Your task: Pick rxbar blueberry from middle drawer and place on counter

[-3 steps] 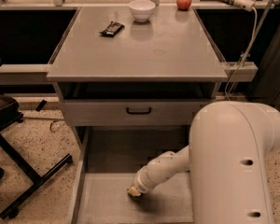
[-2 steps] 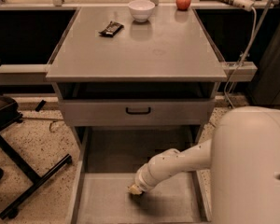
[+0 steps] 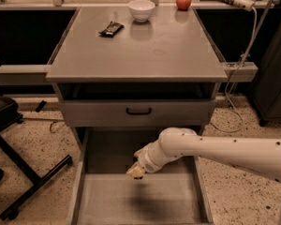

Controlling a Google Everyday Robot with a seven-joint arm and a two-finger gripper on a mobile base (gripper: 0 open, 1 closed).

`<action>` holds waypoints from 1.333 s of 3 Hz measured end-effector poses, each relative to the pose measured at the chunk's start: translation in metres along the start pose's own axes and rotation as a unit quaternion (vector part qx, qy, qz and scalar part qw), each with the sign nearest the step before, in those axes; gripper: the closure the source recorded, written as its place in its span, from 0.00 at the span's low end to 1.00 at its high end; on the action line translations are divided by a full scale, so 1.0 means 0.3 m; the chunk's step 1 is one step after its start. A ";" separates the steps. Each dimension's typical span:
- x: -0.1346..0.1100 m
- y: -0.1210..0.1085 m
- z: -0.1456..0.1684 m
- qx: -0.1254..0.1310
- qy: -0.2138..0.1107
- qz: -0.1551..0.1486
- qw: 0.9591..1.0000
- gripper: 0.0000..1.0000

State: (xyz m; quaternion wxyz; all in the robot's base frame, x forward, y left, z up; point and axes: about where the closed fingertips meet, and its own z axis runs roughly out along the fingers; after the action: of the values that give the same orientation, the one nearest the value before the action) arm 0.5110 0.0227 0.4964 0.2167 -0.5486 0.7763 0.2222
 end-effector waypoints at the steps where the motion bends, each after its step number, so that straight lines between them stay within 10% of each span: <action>1: 0.019 0.029 -0.009 -0.021 0.013 -0.013 1.000 1.00; 4: -0.197 -0.064 -0.241 -0.018 -0.023 -0.029 0.999 1.00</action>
Offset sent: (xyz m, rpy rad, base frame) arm -0.0080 -0.0036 0.0030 -0.0101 0.0165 0.0508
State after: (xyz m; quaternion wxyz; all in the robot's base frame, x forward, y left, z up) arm 0.5405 0.0194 0.5869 0.2311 -0.5694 0.7507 0.2425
